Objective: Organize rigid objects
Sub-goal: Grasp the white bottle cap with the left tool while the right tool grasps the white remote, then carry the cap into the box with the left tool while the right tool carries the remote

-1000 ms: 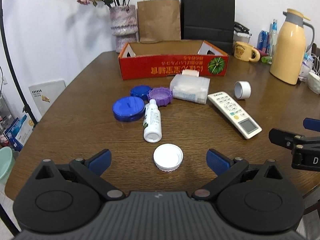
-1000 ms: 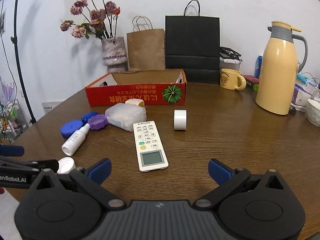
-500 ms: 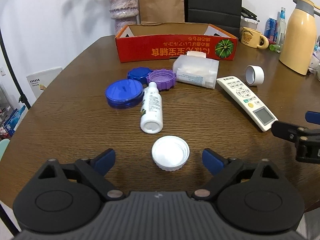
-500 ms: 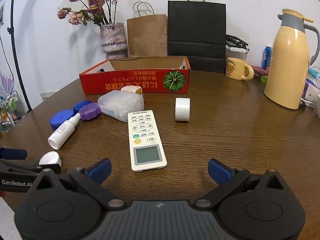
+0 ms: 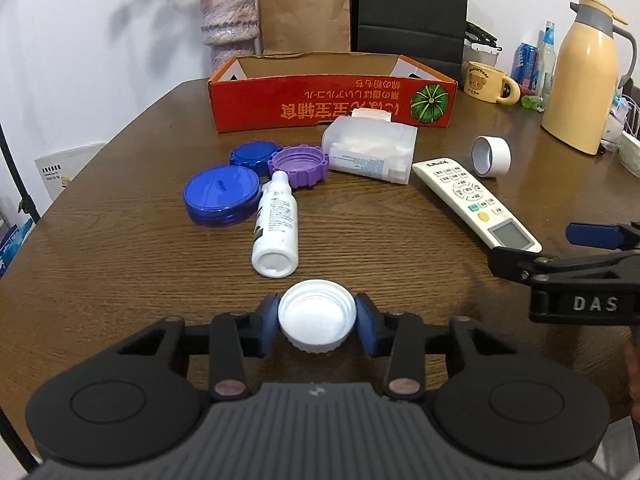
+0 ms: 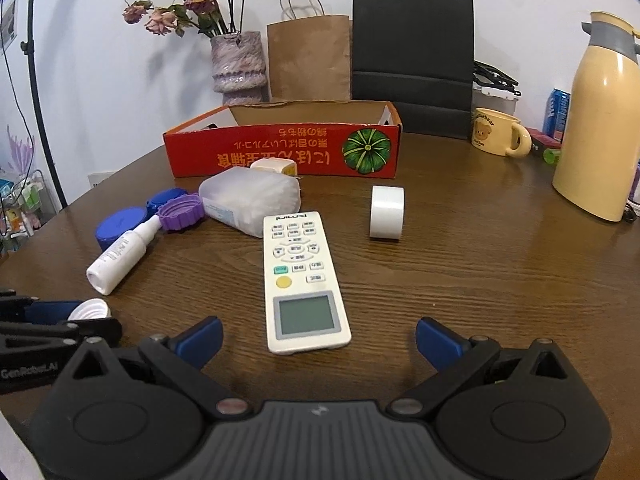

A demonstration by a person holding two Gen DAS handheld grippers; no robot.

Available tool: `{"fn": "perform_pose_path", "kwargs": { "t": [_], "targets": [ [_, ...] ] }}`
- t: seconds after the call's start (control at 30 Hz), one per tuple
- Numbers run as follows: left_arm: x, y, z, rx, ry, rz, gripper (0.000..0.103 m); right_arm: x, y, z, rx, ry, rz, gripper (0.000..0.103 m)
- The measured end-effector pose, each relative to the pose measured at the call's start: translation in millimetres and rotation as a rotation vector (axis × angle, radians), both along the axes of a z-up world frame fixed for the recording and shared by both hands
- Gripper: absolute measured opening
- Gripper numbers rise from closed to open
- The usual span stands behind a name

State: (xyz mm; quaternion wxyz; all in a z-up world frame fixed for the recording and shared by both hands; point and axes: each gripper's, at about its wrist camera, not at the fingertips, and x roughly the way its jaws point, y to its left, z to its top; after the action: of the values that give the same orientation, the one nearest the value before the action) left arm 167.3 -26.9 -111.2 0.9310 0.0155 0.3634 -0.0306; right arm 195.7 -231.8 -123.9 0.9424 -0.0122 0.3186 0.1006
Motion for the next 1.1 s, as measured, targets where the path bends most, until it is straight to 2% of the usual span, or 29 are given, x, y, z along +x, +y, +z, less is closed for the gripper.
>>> {"fn": "perform_pose_path", "kwargs": {
  "t": [0.47, 0.57, 0.63, 0.87, 0.93, 1.0, 1.1],
  "targets": [
    [9.7, 5.3, 22.0, -0.009, -0.085, 0.012, 0.041, 46.1, 6.0, 2.0, -0.039, 0.003, 0.011, 0.103],
    [15.5, 7.6, 26.3, -0.006, -0.105, 0.027, 0.041, 54.5, 8.1, -0.2, -0.036, 0.01, 0.016, 0.099],
    [18.7, 9.0, 28.9, -0.009, -0.116, 0.031, 0.041, 59.9, 9.3, -2.3, -0.028, 0.019, 0.018, 0.091],
    [26.7, 10.0, 33.6, -0.006, -0.128, 0.037, 0.041, 71.0, 16.3, -6.6, -0.038, 0.028, 0.059, 0.075],
    [27.8, 10.9, 34.1, -0.006, -0.129, 0.036, 0.041, 73.2, 18.4, -5.3, -0.032, 0.026, 0.082, 0.057],
    [28.5, 12.5, 34.4, -0.007, -0.127, 0.039, 0.041, 72.5, 20.3, -3.8, -0.02, 0.02, 0.109, 0.045],
    [31.2, 15.9, 35.1, -0.009, -0.121, 0.048, 0.041, 69.9, 21.9, -3.9, -0.024, 0.009, 0.104, 0.045]
  ]
}}
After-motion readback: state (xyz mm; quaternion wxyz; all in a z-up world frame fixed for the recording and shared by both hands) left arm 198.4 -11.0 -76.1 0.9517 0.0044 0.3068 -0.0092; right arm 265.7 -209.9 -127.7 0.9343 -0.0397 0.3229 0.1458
